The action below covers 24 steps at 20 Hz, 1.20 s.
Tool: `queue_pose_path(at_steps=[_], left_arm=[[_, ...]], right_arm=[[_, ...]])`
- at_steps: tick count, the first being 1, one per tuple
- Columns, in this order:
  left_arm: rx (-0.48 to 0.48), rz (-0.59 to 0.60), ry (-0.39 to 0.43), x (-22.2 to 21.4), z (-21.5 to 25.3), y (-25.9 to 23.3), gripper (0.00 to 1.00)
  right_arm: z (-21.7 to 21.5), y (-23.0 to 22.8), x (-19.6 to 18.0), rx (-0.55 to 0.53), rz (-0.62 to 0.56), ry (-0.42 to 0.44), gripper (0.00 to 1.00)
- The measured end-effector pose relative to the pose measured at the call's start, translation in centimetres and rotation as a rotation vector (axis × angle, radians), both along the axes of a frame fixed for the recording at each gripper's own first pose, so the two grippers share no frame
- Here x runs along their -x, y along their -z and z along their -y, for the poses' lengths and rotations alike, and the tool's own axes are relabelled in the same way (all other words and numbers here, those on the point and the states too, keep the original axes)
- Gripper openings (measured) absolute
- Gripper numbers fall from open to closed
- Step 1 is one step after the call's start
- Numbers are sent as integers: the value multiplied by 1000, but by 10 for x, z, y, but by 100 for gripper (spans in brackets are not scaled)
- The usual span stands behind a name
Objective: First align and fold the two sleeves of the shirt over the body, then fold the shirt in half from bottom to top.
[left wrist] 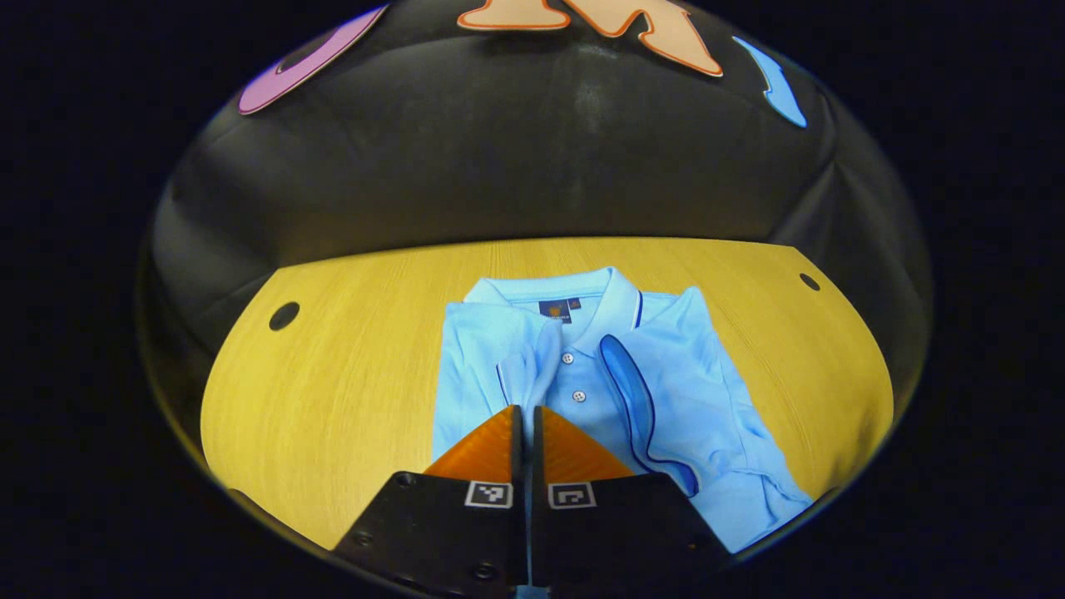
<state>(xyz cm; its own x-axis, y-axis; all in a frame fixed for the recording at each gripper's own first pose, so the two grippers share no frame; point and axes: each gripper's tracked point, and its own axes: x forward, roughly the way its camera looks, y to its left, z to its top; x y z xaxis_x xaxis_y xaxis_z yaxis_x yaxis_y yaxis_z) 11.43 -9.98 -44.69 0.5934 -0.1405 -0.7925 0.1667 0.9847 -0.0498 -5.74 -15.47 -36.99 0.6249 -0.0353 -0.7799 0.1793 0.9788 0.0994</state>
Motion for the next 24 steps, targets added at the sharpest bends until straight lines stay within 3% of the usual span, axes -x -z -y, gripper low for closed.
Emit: queue_pose_path(at_steps=[1, 3, 4, 5, 12, 17, 24], left_arm=[[23, -8, 0, 3, 5, 3, 6], [40, 31, -27, 7, 7, -16, 53], [37, 57, -42, 10, 4, -28, 77], [33, 80, -60, 16, 0, -42, 82], [3, 208, -99, 122, -32, -137, 82], [-9, 175, -117, 210, -65, -146, 82], [-19, 88, -45, 325, -96, -117, 82]], right_arm=[[1, -2, -1, -8, 8, -4, 97], [4, -9, -4, -20, 32, -27, 98], [3, -14, -7, -33, 50, -44, 93], [-1, -16, -9, -52, 65, -65, 98], [-36, -33, 16, -95, 102, -290, 98], [-75, -38, 60, -83, 113, -387, 98], [-102, -28, 148, -50, 52, -354, 98]])
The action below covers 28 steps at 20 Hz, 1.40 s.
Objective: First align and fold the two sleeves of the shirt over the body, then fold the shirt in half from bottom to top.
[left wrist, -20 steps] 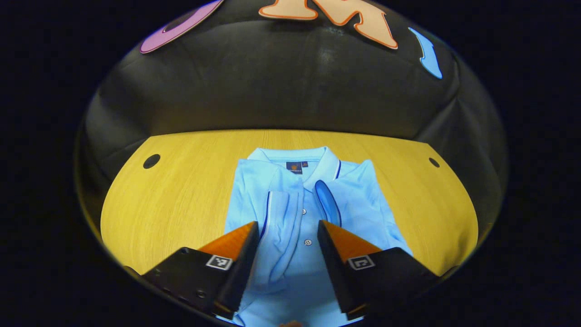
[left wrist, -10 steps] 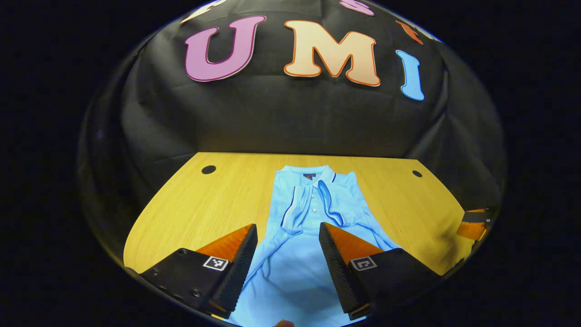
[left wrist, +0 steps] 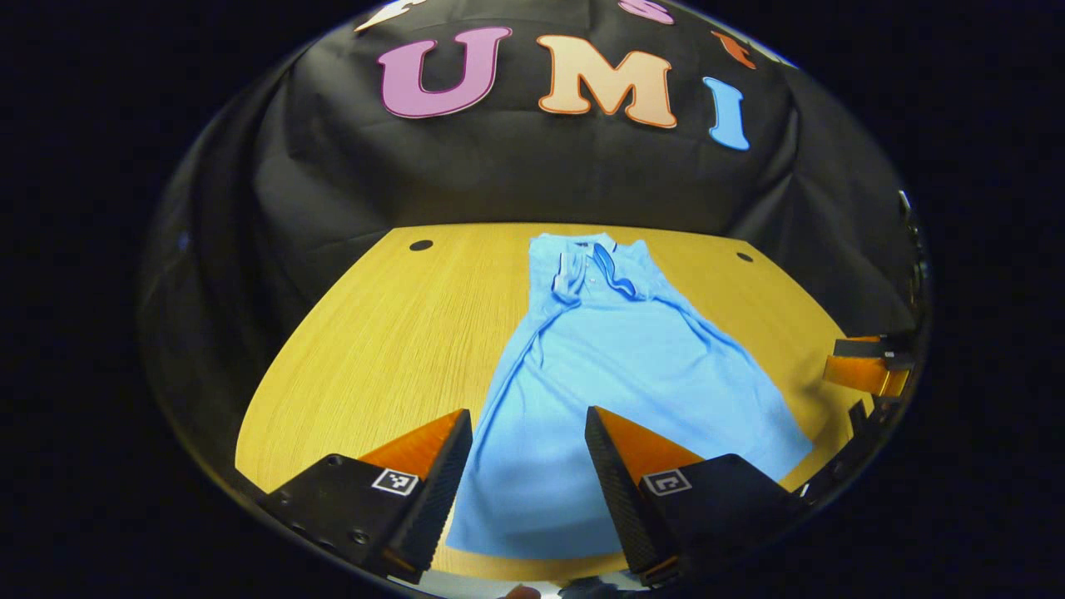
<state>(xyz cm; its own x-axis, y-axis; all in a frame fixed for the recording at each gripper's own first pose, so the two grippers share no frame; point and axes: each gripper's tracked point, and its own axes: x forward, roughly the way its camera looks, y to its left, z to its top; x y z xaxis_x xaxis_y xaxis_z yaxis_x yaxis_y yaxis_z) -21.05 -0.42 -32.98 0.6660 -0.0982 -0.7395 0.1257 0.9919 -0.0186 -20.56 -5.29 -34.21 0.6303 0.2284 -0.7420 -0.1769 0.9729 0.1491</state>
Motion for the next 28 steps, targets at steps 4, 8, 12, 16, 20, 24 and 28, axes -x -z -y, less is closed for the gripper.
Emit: queue_pose_path(at_steps=[4, 8, 12, 16, 20, 24, 28], left_arm=[[-16, -51, 29, 44, -9, 25, 83], [-12, -62, 10, 61, -16, 42, 84], [-27, -52, 2, 68, -15, 54, 90], [-35, -70, -21, 74, -15, 75, 92], [-23, -45, 14, 69, -7, 75, 97], [-6, -12, 66, 73, 7, 79, 85], [68, 18, 128, 78, 30, 77, 26]], right_arm=[[-7, 15, 47, 44, -35, 23, 98], [-11, 39, 74, 96, -65, 66, 98], [-1, 59, 84, 200, -62, 113, 98], [-3, 75, 93, 214, -86, 134, 98], [-9, 87, 95, 202, -114, 138, 95], [-12, 92, 95, 160, -146, 154, 92], [-26, 92, 95, 141, -136, 121, 45]])
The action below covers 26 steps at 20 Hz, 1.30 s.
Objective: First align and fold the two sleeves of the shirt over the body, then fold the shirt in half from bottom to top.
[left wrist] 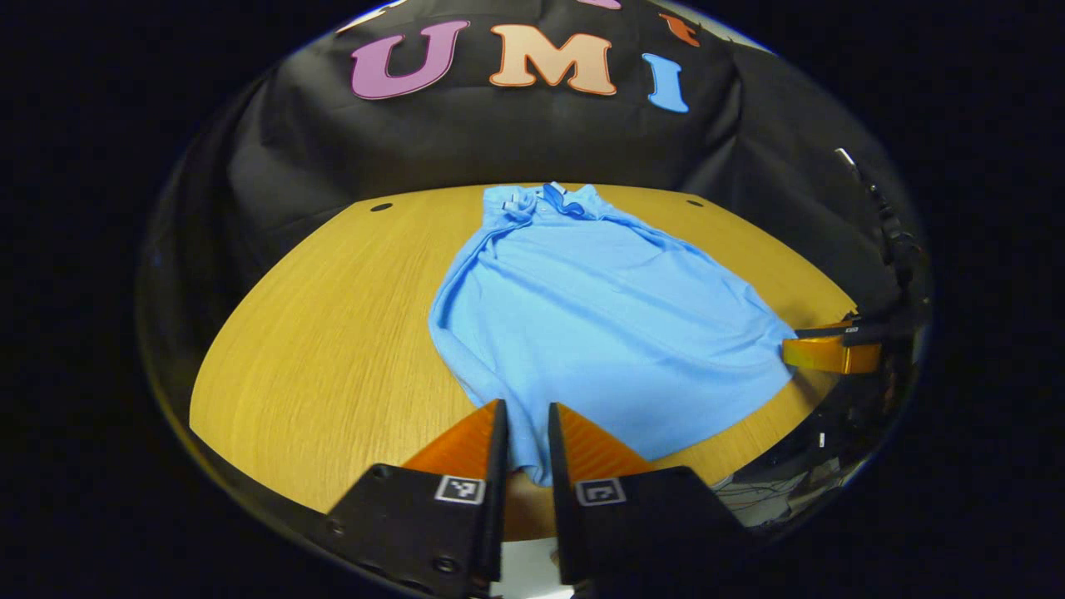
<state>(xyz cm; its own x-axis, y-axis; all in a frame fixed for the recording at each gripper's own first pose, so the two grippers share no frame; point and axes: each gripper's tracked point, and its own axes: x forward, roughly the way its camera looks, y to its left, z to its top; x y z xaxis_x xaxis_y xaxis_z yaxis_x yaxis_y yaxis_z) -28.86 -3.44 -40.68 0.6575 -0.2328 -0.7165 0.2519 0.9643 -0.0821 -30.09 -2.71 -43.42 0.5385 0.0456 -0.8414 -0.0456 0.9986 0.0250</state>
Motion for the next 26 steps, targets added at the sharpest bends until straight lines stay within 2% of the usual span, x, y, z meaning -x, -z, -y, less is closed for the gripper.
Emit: queue_pose_path(at_steps=[1, 2, 3, 4, 5, 8, 9, 11, 13, 14, 15, 16, 17, 18, 21, 26], left_arm=[[14, 10, -21, -3, -1, 1, 14], [24, 4, -34, -3, 0, 3, 0], [35, -2, -43, -4, 0, 2, 0], [40, -18, -47, -4, 1, 3, 0], [38, -37, -50, -4, 1, 3, 0], [48, -64, -85, -6, 0, -1, 0], [77, -61, -100, -6, 3, -6, 0], [113, -38, -114, -13, 7, -22, 0], [135, -7, -110, -24, 11, -37, 0], [139, -4, -108, -27, 11, -44, 0], [152, 6, -102, -34, 13, -52, 0], [153, 23, -108, -44, 12, -59, 0], [159, 30, -108, -50, 13, -66, 0], [164, 52, -112, -58, 14, -75, 0], [165, 72, -122, -77, 12, -88, 0], [190, 166, -115, -123, 14, -121, 0]], right_arm=[[-5, -1, -1, -4, 5, -5, 29], [-6, -2, 0, 10, 11, -9, 22], [-9, -1, 2, 8, 8, -25, 9], [-13, -1, 3, 0, -1, -37, 6], [-16, -2, 4, -16, -6, -42, 9], [-21, -4, 4, -62, -12, -27, 6], [-24, -5, 4, -79, -13, -20, 9], [-28, -16, -2, -111, 15, -18, 8], [-28, -34, -16, -128, 70, -20, 5], [-30, -40, -23, -133, 90, -21, 8], [-31, -48, -31, -142, 109, -23, 5], [-32, -55, -40, -151, 126, -23, 8], [-34, -64, -51, -163, 146, -23, 5], [-35, -72, -61, -171, 169, -28, 9], [-37, -90, -84, -188, 205, -64, 9], [-33, -117, -132, -221, 299, -52, 9]])
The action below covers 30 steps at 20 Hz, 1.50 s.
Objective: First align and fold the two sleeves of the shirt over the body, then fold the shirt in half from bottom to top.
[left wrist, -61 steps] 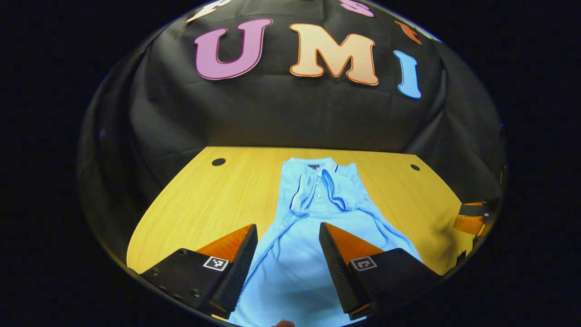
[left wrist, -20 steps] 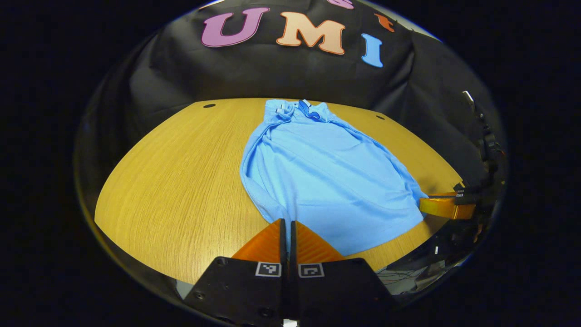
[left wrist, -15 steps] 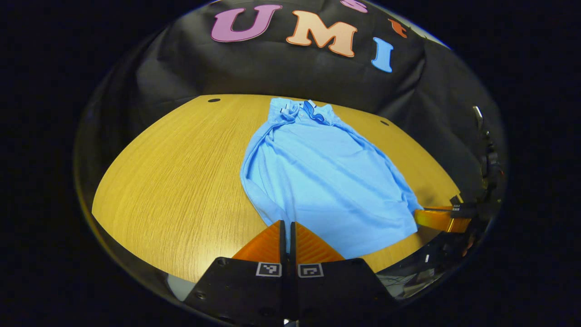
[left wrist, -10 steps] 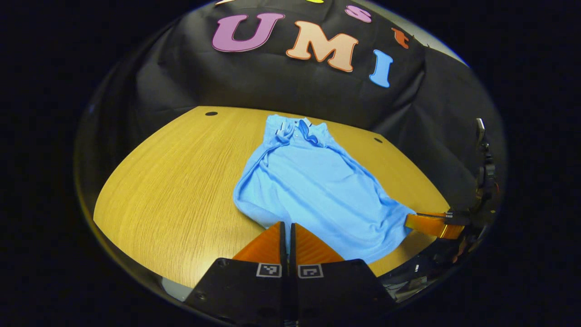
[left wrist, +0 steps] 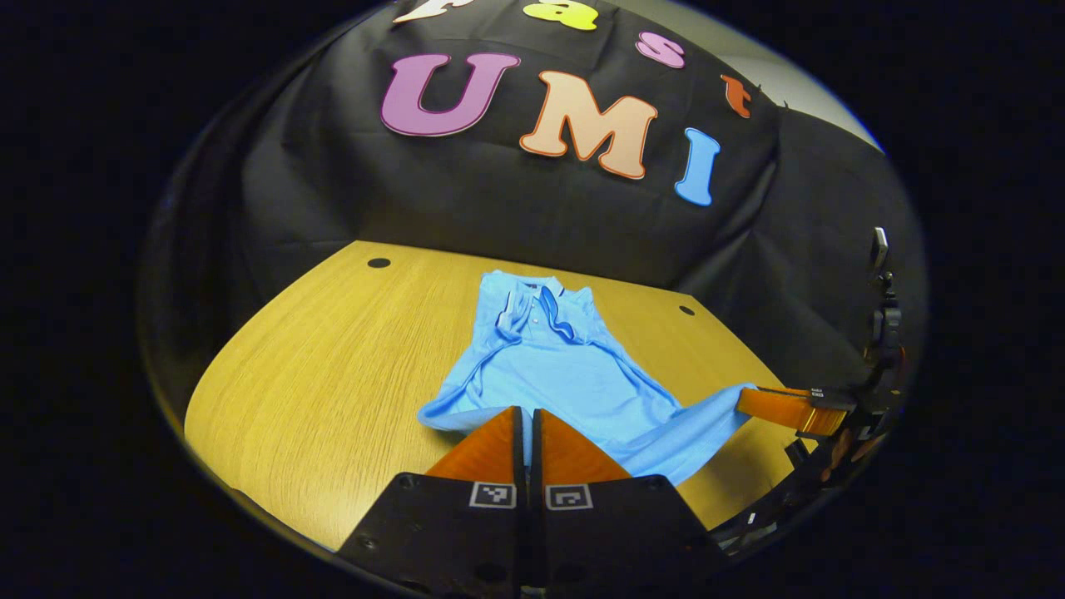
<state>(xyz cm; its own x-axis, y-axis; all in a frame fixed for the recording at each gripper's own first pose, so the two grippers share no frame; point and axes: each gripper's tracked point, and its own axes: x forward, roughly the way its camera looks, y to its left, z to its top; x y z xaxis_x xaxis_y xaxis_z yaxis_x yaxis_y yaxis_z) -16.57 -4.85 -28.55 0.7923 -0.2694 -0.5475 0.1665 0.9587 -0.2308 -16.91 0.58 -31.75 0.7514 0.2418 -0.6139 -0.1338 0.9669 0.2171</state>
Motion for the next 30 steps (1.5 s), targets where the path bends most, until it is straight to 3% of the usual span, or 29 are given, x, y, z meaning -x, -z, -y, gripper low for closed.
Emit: queue_pose_path(at_steps=[10, 18, 21, 25, 27, 28, 29, 30], left_arm=[[2, 71, -24, -147, 9, -21, 0], [-26, 83, -31, -262, 23, 15, 0], [-59, 39, -35, -294, 23, 54, 0], [-76, -117, -54, -287, 23, 113, 0], [-97, -129, -103, -287, 13, 122, 0], [-112, -119, -125, -289, 6, 121, 4], [-123, -99, -137, -290, 1, 113, 16], [-137, -73, -150, -287, -3, 96, 43]], right_arm=[[-3, -16, -143, -58, 119, 17, 8], [-2, 14, -266, -67, 143, -1, 3], [-5, 48, -291, -73, 98, -2, 3], [-4, 81, -297, -53, 48, -16, 3], [1, 86, -296, -23, 41, -20, 3], [4, 83, -294, -13, 42, -22, 3], [3, 76, -291, -14, 48, -26, 17], [5, 66, -290, -2, 72, -20, 31]])
